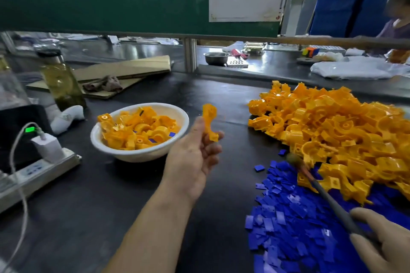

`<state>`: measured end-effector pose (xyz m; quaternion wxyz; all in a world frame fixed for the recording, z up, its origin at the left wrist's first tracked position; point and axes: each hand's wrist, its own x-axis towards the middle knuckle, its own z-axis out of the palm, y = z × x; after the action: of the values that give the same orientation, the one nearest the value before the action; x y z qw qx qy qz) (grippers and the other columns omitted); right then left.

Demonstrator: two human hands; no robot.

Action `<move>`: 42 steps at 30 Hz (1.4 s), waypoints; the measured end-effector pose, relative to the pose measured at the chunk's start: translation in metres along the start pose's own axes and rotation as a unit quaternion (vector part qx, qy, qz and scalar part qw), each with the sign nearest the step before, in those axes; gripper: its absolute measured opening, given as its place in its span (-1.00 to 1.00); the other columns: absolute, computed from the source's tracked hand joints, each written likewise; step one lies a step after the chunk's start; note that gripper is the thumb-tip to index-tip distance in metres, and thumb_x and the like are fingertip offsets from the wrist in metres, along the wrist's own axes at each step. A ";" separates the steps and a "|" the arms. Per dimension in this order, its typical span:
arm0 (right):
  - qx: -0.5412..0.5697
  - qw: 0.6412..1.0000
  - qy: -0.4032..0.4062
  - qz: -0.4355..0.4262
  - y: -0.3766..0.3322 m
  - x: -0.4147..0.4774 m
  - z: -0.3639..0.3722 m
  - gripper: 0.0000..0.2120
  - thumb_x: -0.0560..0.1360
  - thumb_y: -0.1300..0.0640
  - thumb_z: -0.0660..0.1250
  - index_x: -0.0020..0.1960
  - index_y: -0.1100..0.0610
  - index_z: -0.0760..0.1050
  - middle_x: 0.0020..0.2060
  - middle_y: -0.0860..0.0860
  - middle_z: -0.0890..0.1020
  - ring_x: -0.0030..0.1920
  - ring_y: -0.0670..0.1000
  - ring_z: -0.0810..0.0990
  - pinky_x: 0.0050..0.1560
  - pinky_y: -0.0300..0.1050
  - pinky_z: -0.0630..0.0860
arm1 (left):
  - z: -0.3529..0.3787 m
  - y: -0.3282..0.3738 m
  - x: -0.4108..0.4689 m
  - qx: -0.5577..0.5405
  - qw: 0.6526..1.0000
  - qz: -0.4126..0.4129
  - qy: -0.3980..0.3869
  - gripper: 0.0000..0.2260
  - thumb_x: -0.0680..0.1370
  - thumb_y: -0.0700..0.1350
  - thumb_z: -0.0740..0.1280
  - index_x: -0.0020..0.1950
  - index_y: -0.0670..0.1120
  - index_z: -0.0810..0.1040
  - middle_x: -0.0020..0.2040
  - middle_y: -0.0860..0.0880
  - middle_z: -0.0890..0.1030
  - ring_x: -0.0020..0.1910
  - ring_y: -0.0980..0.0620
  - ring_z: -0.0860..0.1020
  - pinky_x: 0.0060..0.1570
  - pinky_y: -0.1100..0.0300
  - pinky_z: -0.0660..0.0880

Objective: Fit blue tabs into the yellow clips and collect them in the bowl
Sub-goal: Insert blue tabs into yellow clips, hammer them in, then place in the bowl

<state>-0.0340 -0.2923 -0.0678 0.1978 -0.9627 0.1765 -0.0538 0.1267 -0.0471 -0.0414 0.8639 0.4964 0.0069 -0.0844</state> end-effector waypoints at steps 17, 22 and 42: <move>-0.173 0.974 0.133 0.053 0.015 0.039 -0.005 -0.38 0.41 -0.17 0.35 0.41 -0.07 0.28 0.31 0.00 0.44 0.29 0.07 0.41 0.22 0.04 0.43 | 0.011 -0.022 -0.011 -0.053 0.996 -0.069 -0.038 -0.49 0.56 0.28 0.19 0.17 -0.13 0.54 -0.09 -0.12 0.72 -0.27 0.01 0.68 -0.37 0.18 0.57; -0.194 0.979 -0.054 0.037 -0.006 0.085 -0.010 -0.28 0.47 -0.05 0.30 0.48 -0.23 -0.03 0.53 0.01 0.00 0.49 0.18 0.04 0.39 0.22 0.19 | 0.014 -0.034 -0.012 0.016 0.992 -0.097 -0.083 -0.52 0.56 0.27 0.20 0.09 -0.13 0.58 -0.15 -0.13 0.70 -0.31 0.01 0.66 -0.42 0.19 0.56; -0.030 0.978 0.170 -0.121 0.001 0.027 -0.013 -0.74 0.45 0.17 0.33 0.07 -0.12 0.54 0.10 -0.22 0.57 0.18 -0.10 0.45 0.18 -0.04 0.41 | 0.037 -0.071 -0.038 0.189 0.956 -0.077 -0.213 -0.81 0.46 0.07 0.43 0.00 0.01 0.68 -0.08 -0.10 0.72 -0.30 0.01 0.65 -0.39 0.21 0.53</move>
<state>-0.0115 -0.3074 -0.0557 0.1279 -0.9593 0.0916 -0.2346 0.0761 -0.1088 -0.0797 0.7270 0.6189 -0.1547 -0.2541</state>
